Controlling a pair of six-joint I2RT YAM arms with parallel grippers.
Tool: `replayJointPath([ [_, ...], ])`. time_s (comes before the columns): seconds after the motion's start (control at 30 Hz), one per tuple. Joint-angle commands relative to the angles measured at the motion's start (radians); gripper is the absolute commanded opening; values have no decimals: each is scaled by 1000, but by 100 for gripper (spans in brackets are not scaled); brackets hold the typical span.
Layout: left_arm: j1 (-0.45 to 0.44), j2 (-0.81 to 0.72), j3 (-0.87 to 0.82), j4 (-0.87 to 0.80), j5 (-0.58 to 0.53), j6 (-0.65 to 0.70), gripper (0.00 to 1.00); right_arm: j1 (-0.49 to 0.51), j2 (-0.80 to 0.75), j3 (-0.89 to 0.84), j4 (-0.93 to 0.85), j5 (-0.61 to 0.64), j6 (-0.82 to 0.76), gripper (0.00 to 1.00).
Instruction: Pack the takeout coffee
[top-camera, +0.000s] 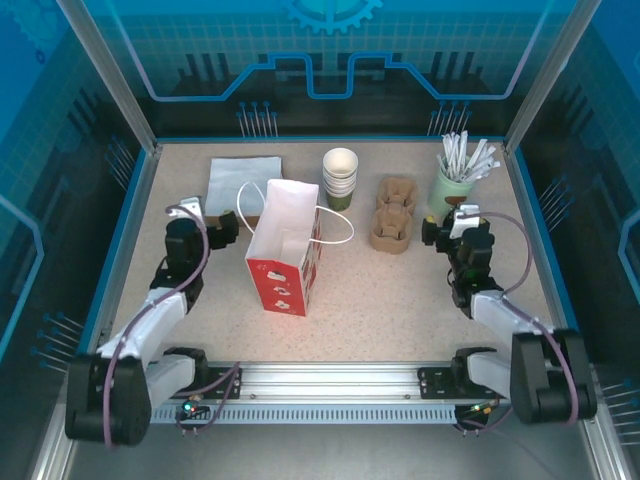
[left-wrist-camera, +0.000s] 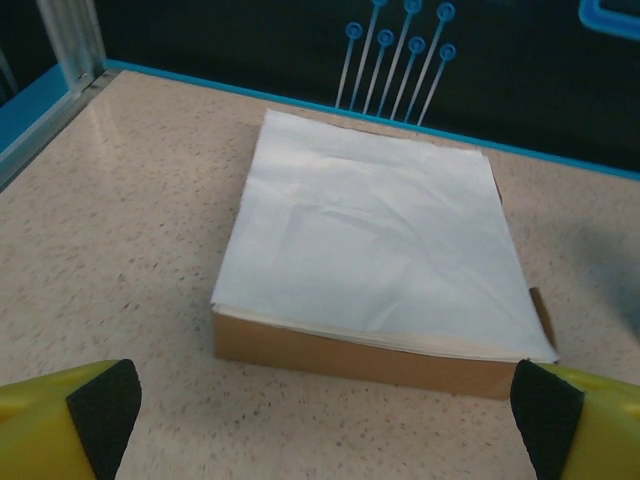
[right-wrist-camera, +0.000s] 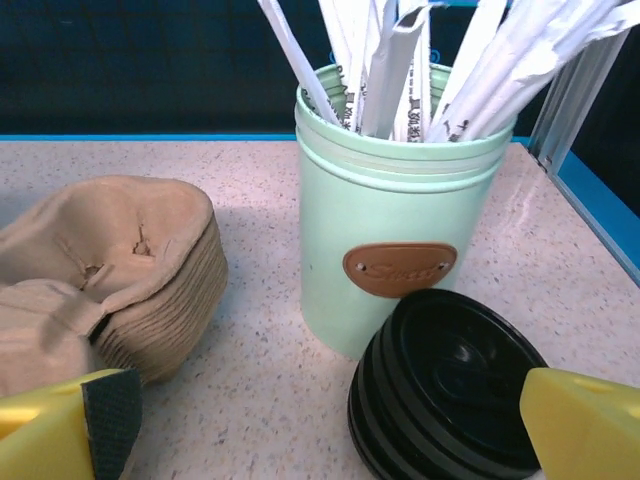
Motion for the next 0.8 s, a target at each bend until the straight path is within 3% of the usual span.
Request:
replayJointPath([
  [0.0, 10, -113, 110, -440, -65, -201, 99, 25, -138, 1, -256, 15, 76, 100],
  [0.23, 9, -217, 381, -935, 100, -301, 96, 45, -464, 100, -677, -27, 243, 100],
  [0.4, -13, -224, 532, -1204, 309, -339, 90, 49, -505, 222, -882, -111, 334, 100],
  [0.5, -92, -251, 584, -1304, 387, -357, 87, 61, -473, 276, -933, -135, 359, 98],
  [0.63, -223, -278, 658, -1374, 385, -386, 83, 87, -417, 318, -938, -120, 364, 97],
  [0.77, -281, -260, 702, -1341, 413, -396, 79, 123, -374, 343, -929, -97, 368, 97],
])
